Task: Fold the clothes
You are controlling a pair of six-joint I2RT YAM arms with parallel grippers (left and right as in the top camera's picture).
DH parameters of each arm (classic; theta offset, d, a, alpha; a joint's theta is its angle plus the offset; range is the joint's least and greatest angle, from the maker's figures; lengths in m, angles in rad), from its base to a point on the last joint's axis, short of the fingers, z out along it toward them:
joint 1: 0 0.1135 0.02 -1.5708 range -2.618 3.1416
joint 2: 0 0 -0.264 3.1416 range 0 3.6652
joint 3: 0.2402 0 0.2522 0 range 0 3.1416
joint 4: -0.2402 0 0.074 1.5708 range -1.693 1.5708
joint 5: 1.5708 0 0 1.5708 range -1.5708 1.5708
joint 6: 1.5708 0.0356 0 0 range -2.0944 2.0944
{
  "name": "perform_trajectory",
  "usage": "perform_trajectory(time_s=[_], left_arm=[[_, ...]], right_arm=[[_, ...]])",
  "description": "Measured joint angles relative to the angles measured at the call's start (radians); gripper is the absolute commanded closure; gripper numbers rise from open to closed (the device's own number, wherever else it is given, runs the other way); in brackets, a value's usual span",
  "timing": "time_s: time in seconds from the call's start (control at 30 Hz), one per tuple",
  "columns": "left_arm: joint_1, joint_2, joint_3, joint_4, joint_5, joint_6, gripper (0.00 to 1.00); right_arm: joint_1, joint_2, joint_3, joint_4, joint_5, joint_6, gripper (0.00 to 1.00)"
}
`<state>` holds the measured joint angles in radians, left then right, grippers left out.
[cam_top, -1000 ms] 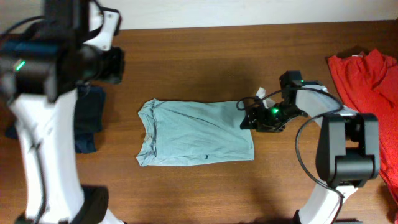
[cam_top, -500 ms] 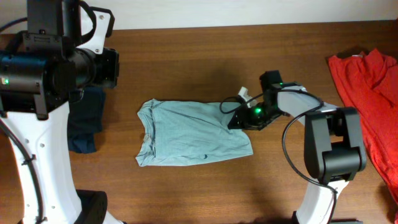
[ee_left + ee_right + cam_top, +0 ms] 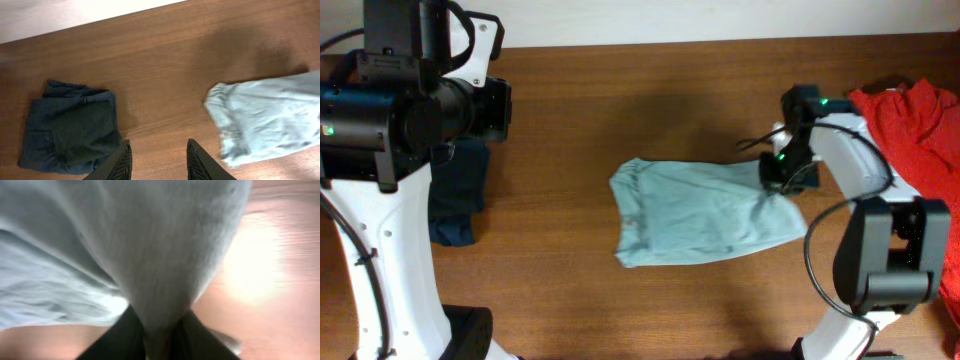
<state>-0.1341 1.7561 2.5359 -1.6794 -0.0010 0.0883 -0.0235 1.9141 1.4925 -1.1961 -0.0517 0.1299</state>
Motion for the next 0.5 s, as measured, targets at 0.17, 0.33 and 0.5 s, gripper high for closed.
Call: perform_trajectory(time_s=[0.17,0.33,0.5], left_arm=[[0.000,0.000,0.000,0.000,0.000,0.000,0.64],[0.000,0.000,0.000,0.000,0.000,0.000,0.63],[0.000,0.000,0.000,0.000,0.000,0.000,0.63]], right_arm=[[0.037,-0.040,0.114,-0.083,0.092,0.023,0.86],[0.188,-0.045,0.126,-0.090,0.119,0.063,0.85],[0.372,-0.040,0.126,-0.063,0.122,0.108,0.84]])
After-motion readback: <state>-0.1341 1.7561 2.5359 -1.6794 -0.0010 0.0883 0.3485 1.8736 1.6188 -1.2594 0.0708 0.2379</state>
